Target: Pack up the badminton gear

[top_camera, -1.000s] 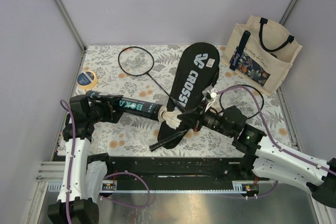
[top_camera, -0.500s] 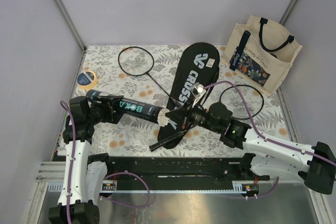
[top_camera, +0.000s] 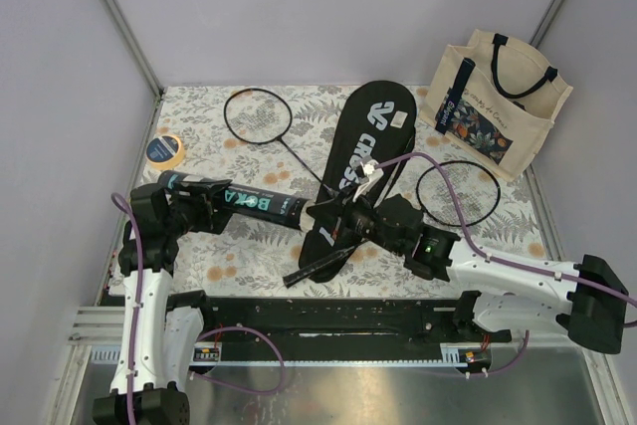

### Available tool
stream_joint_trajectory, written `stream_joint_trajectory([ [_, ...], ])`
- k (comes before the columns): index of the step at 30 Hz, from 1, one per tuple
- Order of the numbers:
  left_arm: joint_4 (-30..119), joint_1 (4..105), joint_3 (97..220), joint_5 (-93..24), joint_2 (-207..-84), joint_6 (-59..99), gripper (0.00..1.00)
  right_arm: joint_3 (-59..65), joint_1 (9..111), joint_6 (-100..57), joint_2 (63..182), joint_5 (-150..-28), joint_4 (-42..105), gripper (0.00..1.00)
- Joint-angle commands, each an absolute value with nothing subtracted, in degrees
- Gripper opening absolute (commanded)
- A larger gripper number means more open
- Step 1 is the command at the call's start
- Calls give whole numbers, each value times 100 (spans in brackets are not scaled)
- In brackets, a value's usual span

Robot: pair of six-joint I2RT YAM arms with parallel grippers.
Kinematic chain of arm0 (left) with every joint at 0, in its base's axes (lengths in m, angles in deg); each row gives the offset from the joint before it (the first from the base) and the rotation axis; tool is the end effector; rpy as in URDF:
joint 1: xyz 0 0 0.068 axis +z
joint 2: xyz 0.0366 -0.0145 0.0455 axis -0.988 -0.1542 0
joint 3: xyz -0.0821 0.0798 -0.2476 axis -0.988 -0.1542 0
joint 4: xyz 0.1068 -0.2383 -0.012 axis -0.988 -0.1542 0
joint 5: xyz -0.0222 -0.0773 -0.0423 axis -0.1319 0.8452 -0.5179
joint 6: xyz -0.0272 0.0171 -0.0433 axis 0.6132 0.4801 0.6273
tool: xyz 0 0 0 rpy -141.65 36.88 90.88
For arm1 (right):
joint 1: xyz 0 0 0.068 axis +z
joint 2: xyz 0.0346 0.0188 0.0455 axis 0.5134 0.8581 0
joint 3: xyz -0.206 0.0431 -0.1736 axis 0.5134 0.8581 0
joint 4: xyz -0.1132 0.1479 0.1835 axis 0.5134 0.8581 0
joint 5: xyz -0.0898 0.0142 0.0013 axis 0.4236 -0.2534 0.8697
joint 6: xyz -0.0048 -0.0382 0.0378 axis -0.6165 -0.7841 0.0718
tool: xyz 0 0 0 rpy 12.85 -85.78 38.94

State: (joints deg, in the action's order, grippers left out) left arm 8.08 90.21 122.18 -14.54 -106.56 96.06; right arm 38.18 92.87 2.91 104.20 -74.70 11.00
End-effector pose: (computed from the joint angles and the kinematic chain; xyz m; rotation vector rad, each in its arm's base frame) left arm 0.1417 0.0056 0.2675 -1.5753 1.8282 -1.2521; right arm 0.1254 0.2265 0.3036 -0.3654 1.7117 1.1337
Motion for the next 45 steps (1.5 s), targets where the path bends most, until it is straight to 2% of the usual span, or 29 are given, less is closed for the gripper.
stream_joint_trajectory([
  [1,1208,8921,12313,-1093,-10515,9670,26,3486,9426,247,10580,-6969,748,0],
  [20,1199,8860,12269,-1304,-10488,9688,25,3485,9532,353,10976,-6424,642,1],
  [28,1173,8869,12173,-1620,-10523,9828,25,3678,9532,546,10422,-6423,1064,35],
  [35,1015,8869,12383,-1760,-10734,9846,23,3925,9532,915,9667,-6362,1994,44],
  [41,927,8869,12436,-2226,-10401,10109,23,4311,9532,1065,8648,-6283,2629,56],
  [45,831,8869,12454,-2516,-10242,10180,23,4452,9540,1091,8199,-6090,2918,57],
])
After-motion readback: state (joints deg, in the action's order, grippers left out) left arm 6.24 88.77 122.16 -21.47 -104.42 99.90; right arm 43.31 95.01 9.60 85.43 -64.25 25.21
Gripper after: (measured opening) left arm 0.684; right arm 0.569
